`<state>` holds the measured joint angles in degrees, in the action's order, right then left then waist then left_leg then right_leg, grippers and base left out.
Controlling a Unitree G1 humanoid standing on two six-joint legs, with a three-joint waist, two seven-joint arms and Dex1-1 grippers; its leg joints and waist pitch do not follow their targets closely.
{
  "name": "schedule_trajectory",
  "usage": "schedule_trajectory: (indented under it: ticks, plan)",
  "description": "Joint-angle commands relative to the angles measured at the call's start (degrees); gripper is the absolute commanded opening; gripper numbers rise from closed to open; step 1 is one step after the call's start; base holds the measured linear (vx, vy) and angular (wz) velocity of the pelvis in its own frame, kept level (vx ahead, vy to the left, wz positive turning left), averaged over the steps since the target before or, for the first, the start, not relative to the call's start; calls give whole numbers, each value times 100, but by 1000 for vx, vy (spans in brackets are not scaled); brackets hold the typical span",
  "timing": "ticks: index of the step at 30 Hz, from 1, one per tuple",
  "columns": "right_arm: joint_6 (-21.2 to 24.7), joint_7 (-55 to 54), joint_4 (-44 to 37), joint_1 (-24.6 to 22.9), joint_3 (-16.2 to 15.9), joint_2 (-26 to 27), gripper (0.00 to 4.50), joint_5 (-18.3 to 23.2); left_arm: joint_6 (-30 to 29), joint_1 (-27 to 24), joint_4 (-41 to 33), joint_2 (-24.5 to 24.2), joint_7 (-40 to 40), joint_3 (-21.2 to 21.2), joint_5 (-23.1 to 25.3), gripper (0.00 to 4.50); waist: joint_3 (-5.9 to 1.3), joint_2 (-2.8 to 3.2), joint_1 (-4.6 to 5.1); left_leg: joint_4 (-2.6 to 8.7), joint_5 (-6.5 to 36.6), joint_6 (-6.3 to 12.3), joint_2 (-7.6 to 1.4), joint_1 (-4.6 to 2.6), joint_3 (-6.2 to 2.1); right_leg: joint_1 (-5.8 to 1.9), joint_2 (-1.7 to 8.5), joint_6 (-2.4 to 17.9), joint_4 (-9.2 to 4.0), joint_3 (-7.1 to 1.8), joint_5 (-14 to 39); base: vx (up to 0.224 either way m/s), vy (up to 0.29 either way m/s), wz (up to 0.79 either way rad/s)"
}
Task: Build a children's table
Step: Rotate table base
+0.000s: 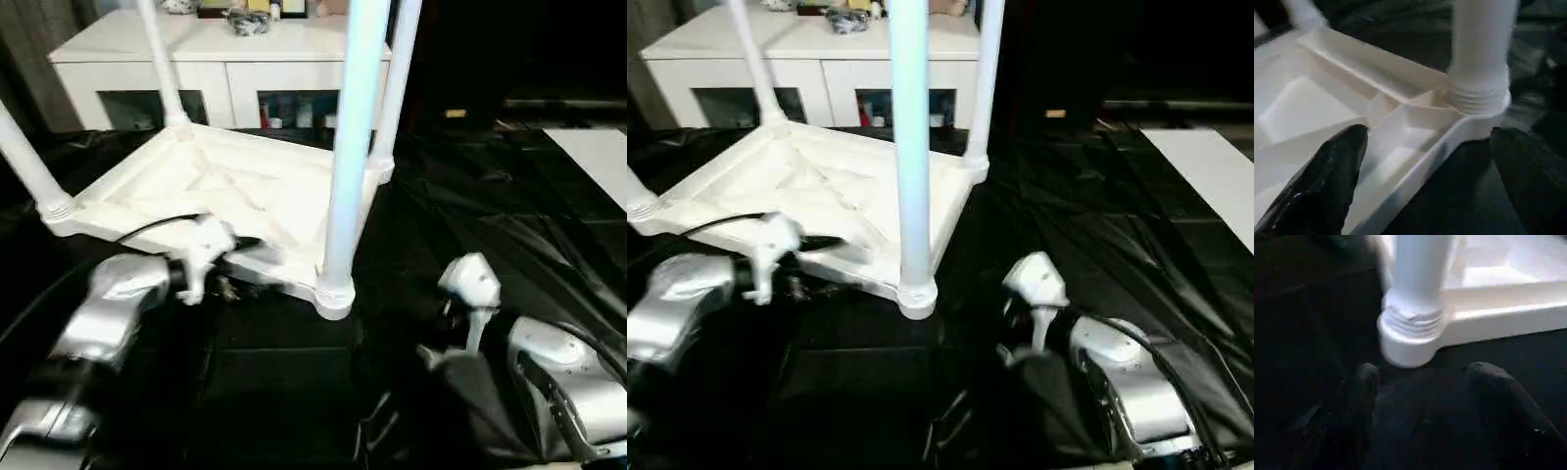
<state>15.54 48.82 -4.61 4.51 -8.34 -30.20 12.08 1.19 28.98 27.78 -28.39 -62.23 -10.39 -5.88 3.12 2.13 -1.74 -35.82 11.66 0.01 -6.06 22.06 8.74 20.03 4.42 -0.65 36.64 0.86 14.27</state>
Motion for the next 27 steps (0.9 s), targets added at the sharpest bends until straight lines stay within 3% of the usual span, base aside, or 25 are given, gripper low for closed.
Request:
schedule_trajectory:
  ticks: [1,5,6,8,12,13,17,19,20,21,25,26,27]
  plan:
    - [-95,251,-141,64,-91,-191,311,-68,294,359,428,78,-150,-277,318,443,-257,-50,19,624,2169,-112,-652,-144,-290,-16,527,1266,-574,-267,1443,0,0,0]
    - [-155,426,-194,68,-250,-327,311,-119,528,899,1214,126,-592,-662,677,417,-301,-66,16,618,1775,82,-667,-113,-269,-65,527,1411,-534,-239,889,0,0,0]
    - [-147,459,-212,72,-266,-326,311,-115,514,1005,1353,126,-706,-719,702,408,-325,-28,13,617,1676,112,-678,-111,-263,-75,528,1487,-499,-221,587,0,0,0]
    - [-151,495,-223,82,-296,-329,311,-140,503,1169,1562,136,-868,-792,742,403,-335,-43,21,612,1566,184,-681,-100,-254,-89,525,1545,-480,-210,308,0,0,0]
    - [-218,460,-211,119,-289,-313,311,-162,833,1526,2096,262,-912,-911,960,366,-411,-54,-19,491,755,605,-686,-101,-172,-120,554,1831,-391,-191,-927,0,0,0]
    - [-213,462,-213,126,-289,-310,311,-153,924,1574,2188,297,-873,-901,970,366,-431,-30,-25,459,541,721,-681,-91,-159,-115,543,1875,-364,-182,-1248,0,0,0]
    - [-170,494,-266,117,-327,-307,311,-119,1139,1813,2629,465,-920,-900,995,325,-425,-39,-60,434,501,901,-697,-83,-132,-93,541,1989,-347,-163,-1446,0,0,0]
    - [-148,504,-310,90,-334,-310,311,-117,1222,1921,2827,512,-994,-939,1032,312,-403,27,-63,463,761,833,-709,-88,-145,-85,542,1983,-372,-161,-1094,0,0,0]
    - [-139,506,-335,66,-332,-313,311,-116,1244,1972,2916,534,-1076,-974,1049,312,-394,2,-52,495,967,737,-726,-103,-151,-88,535,1988,-387,-163,-884,0,0,0]
    - [-137,506,-344,56,-332,-315,311,-115,1272,2008,2987,547,-1120,-989,1072,286,-384,-3,-51,507,1058,693,-728,-106,-147,-84,534,1988,-400,-167,-772,0,0,0]
    - [-138,493,-385,-7,-324,-343,311,-105,1475,2247,3424,635,-1231,-1034,1241,259,-355,-9,-52,550,1480,432,-732,-138,-128,-57,545,1963,-457,-189,-234,0,0,0]
    - [-119,485,-415,-26,-318,-350,311,-94,1552,2329,3553,659,-1228,-1047,1299,259,-350,86,-46,567,1600,352,-732,-153,-130,-46,536,1932,-477,-190,-174,0,0,0]
    - [-110,480,-442,-46,-320,-356,311,-93,1633,2393,3662,676,-1225,-1070,1361,240,-356,41,-33,576,1638,323,-733,-137,-141,-72,537,1910,-473,-187,-193,0,0,0]
